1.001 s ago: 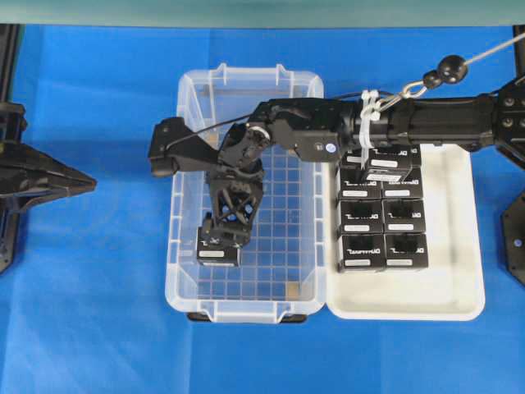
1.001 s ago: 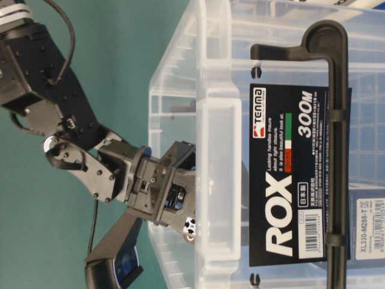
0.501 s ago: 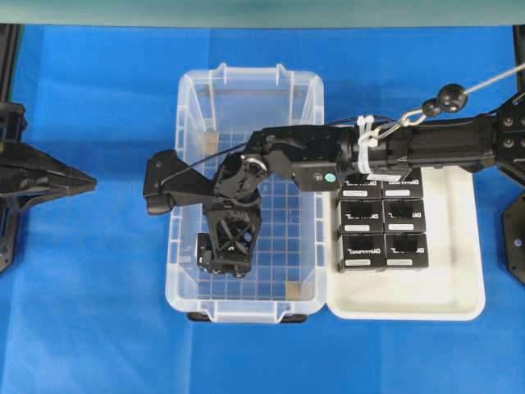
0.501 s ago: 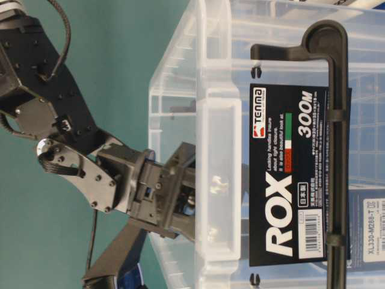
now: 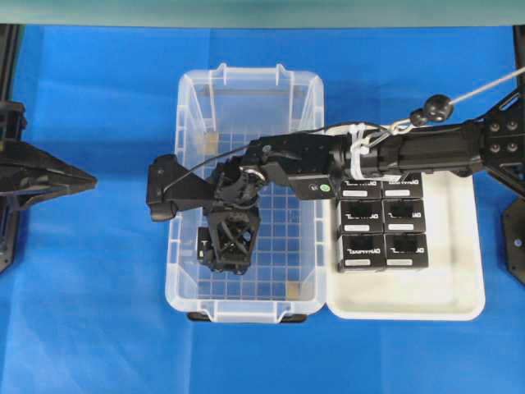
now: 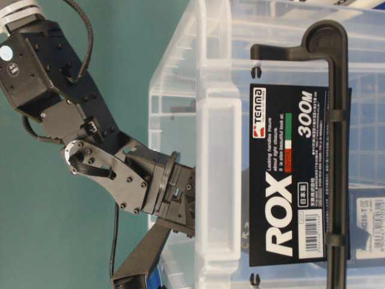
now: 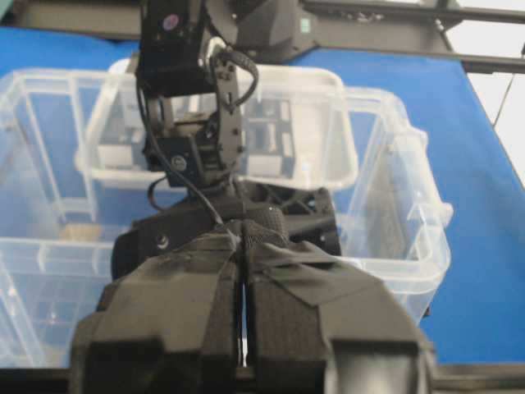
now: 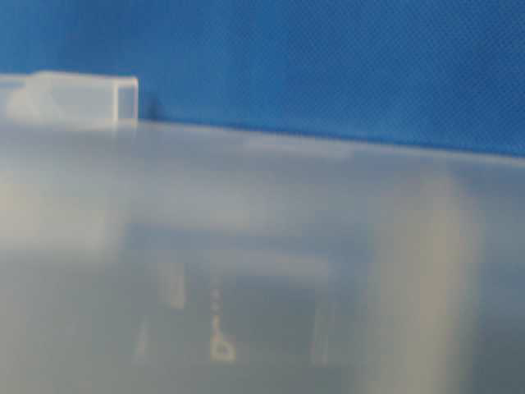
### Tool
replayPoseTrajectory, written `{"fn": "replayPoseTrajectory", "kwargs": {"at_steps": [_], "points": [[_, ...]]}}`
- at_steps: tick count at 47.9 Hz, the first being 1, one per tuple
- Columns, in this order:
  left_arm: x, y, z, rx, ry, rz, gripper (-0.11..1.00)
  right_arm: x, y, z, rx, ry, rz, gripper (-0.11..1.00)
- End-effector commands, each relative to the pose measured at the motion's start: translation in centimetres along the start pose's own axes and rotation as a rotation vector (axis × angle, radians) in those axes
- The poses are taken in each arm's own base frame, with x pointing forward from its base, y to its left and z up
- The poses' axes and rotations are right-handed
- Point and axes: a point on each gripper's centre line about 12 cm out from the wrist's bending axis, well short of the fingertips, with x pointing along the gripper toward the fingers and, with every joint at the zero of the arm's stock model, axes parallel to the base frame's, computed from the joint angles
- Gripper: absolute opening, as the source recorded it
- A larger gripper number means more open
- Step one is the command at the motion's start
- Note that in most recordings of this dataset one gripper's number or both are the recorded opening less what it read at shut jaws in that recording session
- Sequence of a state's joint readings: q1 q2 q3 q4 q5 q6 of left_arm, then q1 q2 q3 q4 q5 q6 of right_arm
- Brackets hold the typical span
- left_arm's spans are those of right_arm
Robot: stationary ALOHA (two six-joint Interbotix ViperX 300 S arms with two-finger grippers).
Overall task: Pick the box from inside the plastic case
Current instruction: 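Close the right gripper on the black box, then lift the held box out of the case toward the white tray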
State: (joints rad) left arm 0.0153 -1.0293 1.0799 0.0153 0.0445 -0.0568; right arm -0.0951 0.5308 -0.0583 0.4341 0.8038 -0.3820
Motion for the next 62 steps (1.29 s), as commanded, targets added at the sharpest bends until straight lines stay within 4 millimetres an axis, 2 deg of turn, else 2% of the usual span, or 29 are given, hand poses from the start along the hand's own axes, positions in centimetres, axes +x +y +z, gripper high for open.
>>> {"fn": "replayPoseTrajectory", "kwargs": {"at_steps": [1,6,8,27,29,41,46,51,55,62], "points": [[0.0,0.0,0.9,0.004,-0.023,0.002,-0.04,-0.9,0.1,0.6,-0.015,-0.022,-0.006,0.92],[0.0,0.1,0.9,0.003,-0.023,0.004,-0.04,-2.4,0.0,1.3,-0.026,-0.052,-0.016,0.69],[0.0,0.1,0.9,0.003,-0.023,0.005,-0.04,-3.1,0.0,1.5,-0.026,-0.062,-0.017,0.64],[-0.2,0.3,1.1,0.003,-0.036,0.015,-0.04,-8.4,-0.6,2.0,-0.014,-0.065,-0.005,0.64],[-0.2,0.3,1.1,0.003,-0.037,0.015,-0.04,-9.5,-0.8,2.3,-0.015,-0.079,-0.007,0.64],[-0.7,0.2,1.7,0.003,-0.062,0.014,-0.04,-19.8,0.2,3.3,-0.044,-0.165,-0.007,0.64],[-0.7,0.2,1.7,0.005,-0.062,0.014,-0.04,-24.1,1.2,2.7,-0.061,-0.175,-0.003,0.64],[-0.7,0.2,1.7,0.005,-0.063,0.014,-0.04,-26.9,2.1,1.2,-0.043,-0.134,0.015,0.64],[-0.7,0.2,1.7,0.005,-0.063,0.014,-0.04,-28.1,2.8,-0.3,-0.015,-0.077,0.034,0.64],[-0.7,0.3,1.7,0.005,-0.062,0.016,-0.04,-28.8,4.1,-3.3,0.036,0.05,0.072,0.64]]}}
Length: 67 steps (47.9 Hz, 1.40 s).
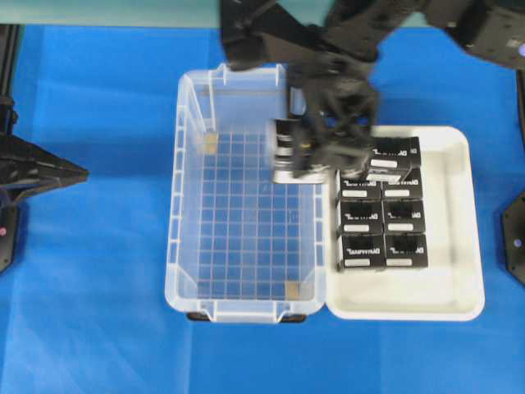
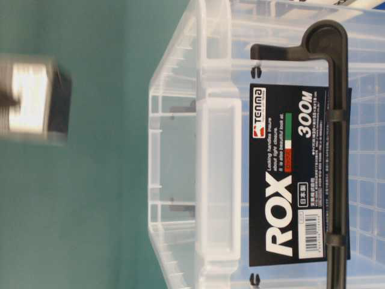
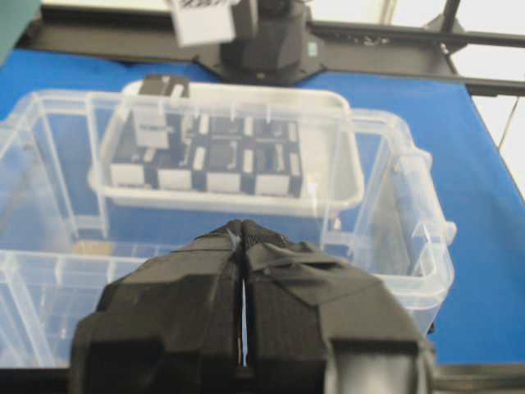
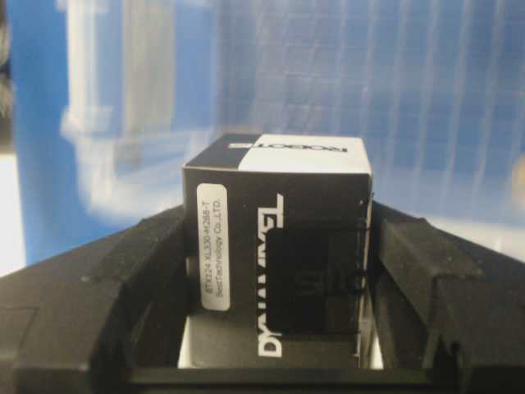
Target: Pick the box from inside the plastic case
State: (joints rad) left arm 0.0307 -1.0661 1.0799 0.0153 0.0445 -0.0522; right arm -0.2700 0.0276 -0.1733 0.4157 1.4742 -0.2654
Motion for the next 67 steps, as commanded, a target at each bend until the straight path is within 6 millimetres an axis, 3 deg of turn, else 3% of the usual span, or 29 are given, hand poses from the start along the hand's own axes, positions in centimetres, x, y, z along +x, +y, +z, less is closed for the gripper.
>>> {"fn": "replayPoseTrajectory", "kwargs": {"at_steps": [1,8,18,25,32,51,67], "points": [[0.1,0.0,1.0,0.001,-0.025,0.001,-0.04,-0.7,1.3,-1.5,0.007,0.038,0.018,0.64],[0.1,0.0,0.9,0.001,-0.022,0.001,-0.04,0.4,2.3,-3.9,0.04,0.08,0.03,0.64],[0.2,0.1,0.8,0.003,-0.014,0.004,-0.04,2.2,1.9,-8.2,0.078,0.044,-0.005,0.64],[0.2,0.3,0.8,0.002,-0.016,0.015,-0.04,5.3,0.3,-11.9,0.091,0.04,-0.097,0.64],[0.2,0.4,0.9,0.0,-0.018,0.021,-0.04,8.3,-0.9,-14.0,0.084,0.053,-0.128,0.64],[0.3,0.4,0.7,0.0,-0.012,0.023,-0.04,12.6,-3.1,-16.5,0.013,0.036,-0.191,0.64],[0.3,0.4,0.8,-0.003,-0.013,0.024,-0.04,13.7,-3.8,-16.6,-0.004,0.054,-0.209,0.64]]}}
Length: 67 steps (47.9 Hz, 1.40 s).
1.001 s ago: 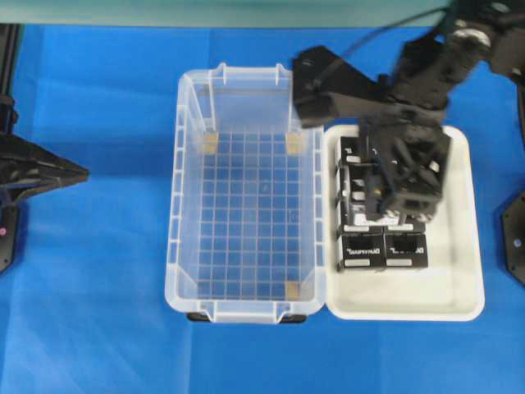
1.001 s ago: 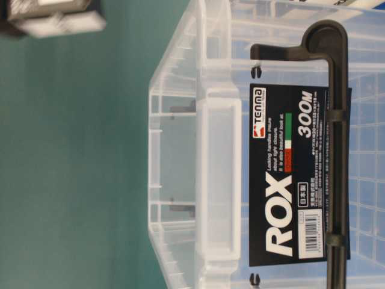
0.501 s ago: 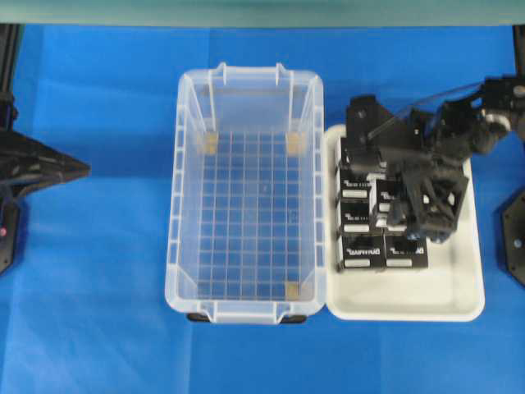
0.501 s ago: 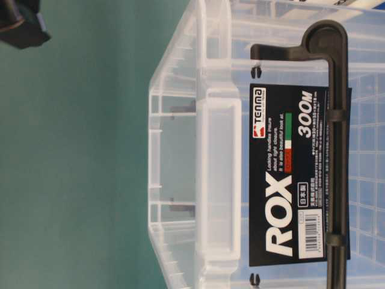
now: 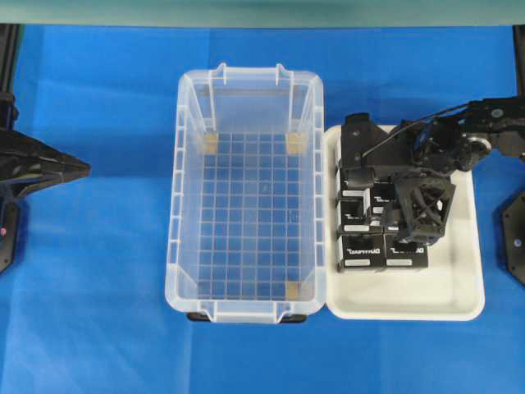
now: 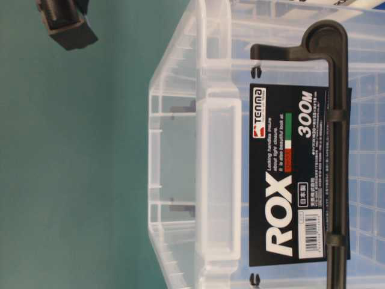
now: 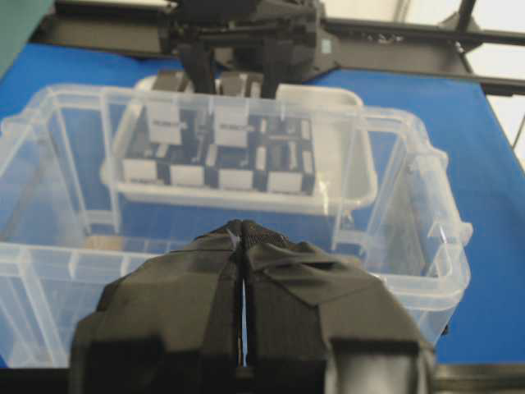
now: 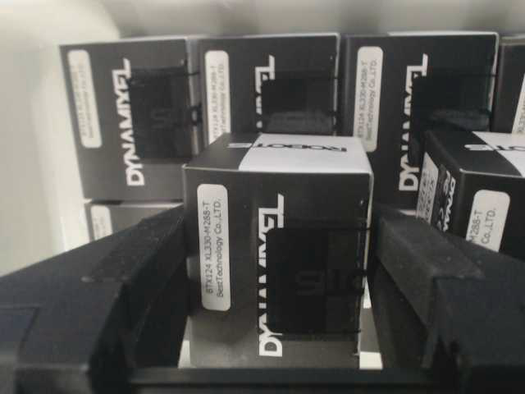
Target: Pick the box from inside the plastic case
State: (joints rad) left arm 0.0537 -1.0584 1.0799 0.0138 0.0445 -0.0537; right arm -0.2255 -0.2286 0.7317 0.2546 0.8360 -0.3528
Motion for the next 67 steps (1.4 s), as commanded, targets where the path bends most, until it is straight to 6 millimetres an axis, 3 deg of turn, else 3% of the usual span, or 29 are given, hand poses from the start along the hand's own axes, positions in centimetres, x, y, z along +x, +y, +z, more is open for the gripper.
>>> {"fn": "replayPoseTrajectory", "kwargs": {"at_steps": [1,27,34,38,47,56,67], "points": [[0.1,0.0,0.8,0.001,-0.018,0.001,-0.04,0.1,0.0,0.2,-0.007,-0.003,-0.002,0.64],[0.1,0.0,0.9,0.001,-0.023,0.001,-0.04,-0.1,0.1,0.2,0.011,-0.006,0.001,0.63],[0.0,0.0,1.0,0.001,-0.026,0.001,-0.04,-0.6,0.3,0.5,0.013,-0.034,-0.005,0.92],[0.1,0.0,1.0,-0.002,-0.023,0.001,-0.04,-1.2,0.5,0.8,0.004,-0.079,-0.015,0.95],[0.1,0.0,0.9,-0.003,-0.022,0.001,-0.04,-4.2,0.8,1.5,-0.004,-0.214,-0.041,0.93],[0.1,0.0,0.9,0.001,-0.022,0.001,-0.04,-8.8,1.6,1.9,0.004,-0.38,-0.062,0.93],[0.1,0.1,0.8,0.003,-0.019,0.007,-0.04,-12.3,2.2,0.9,-0.016,-0.6,-0.107,0.93]]}}
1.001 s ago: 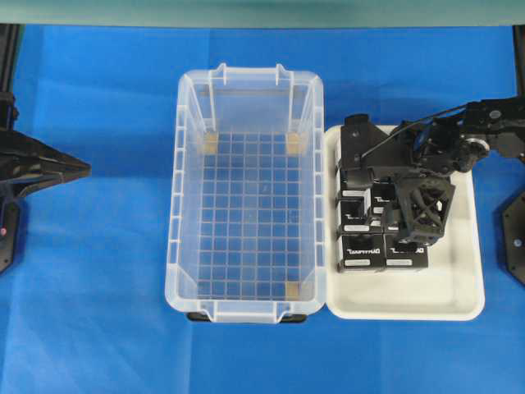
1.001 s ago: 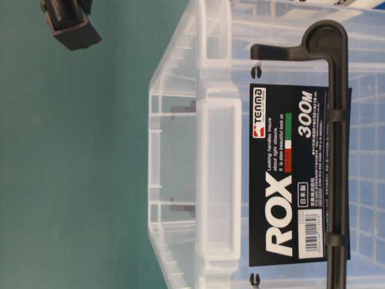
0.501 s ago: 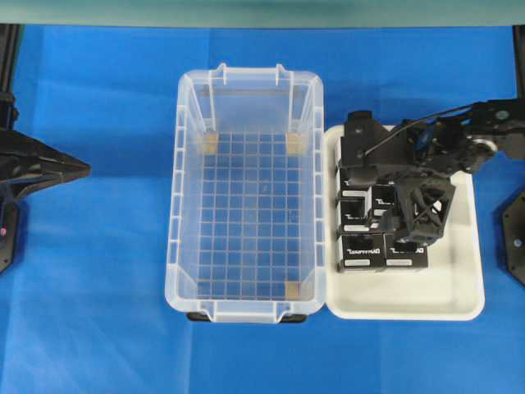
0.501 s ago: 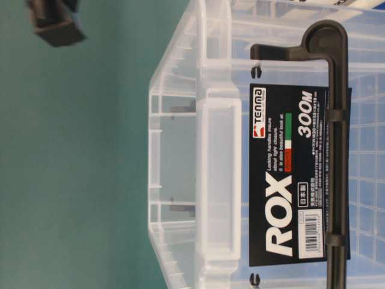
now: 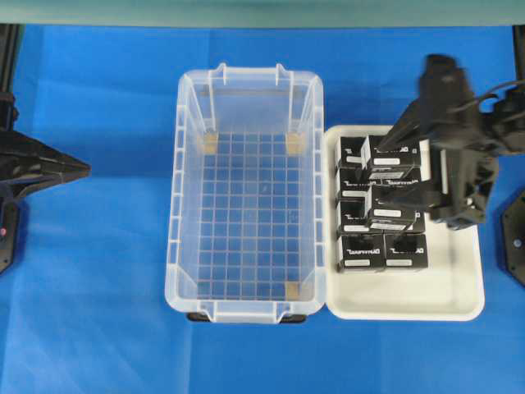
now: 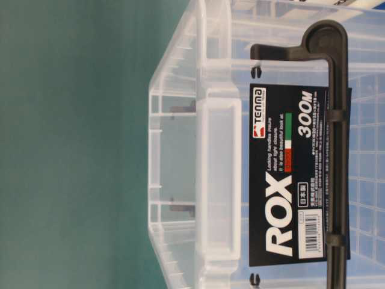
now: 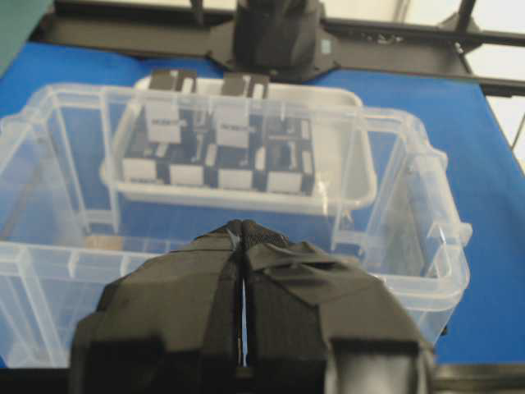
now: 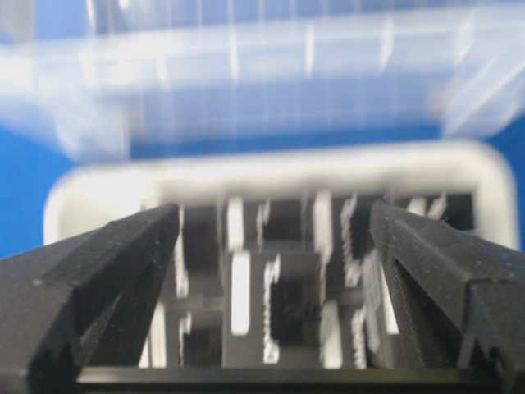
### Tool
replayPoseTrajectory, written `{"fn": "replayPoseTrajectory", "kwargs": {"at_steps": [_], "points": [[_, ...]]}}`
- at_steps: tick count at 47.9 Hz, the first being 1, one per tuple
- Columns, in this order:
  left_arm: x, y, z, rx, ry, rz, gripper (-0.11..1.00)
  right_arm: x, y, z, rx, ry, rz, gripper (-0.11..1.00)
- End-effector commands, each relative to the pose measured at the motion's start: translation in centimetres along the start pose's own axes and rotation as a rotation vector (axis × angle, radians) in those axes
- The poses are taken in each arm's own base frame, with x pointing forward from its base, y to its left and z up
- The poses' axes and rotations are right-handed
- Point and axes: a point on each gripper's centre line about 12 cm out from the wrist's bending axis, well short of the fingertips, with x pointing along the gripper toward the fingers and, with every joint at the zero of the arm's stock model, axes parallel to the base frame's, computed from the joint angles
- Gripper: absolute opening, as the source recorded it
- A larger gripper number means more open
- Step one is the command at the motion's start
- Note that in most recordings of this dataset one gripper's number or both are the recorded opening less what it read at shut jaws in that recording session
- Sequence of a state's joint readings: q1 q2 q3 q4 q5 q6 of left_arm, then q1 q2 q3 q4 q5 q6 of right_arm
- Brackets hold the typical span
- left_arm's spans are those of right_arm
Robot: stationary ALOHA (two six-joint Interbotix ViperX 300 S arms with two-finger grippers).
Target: Pick the box from inside the plastic case
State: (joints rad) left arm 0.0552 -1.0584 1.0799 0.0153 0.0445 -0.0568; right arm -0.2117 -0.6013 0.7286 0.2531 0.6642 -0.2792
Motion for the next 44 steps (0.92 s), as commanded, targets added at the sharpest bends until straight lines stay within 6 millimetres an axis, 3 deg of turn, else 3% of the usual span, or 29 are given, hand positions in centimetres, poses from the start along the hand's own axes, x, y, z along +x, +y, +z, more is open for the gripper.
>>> {"fn": "replayPoseTrajectory", "kwargs": {"at_steps": [1,18,44], "points": [[0.1,0.1,0.8,0.003,-0.017,0.008,-0.04,-1.3,0.2,0.5,-0.01,-0.089,-0.013,0.93],[0.1,0.1,0.8,0.001,-0.017,0.007,-0.04,-5.6,0.8,1.1,-0.038,-0.352,-0.049,0.93],[0.1,0.0,0.5,0.002,0.015,0.001,-0.04,-8.1,1.4,0.4,-0.044,-0.459,-0.048,0.93]]}}
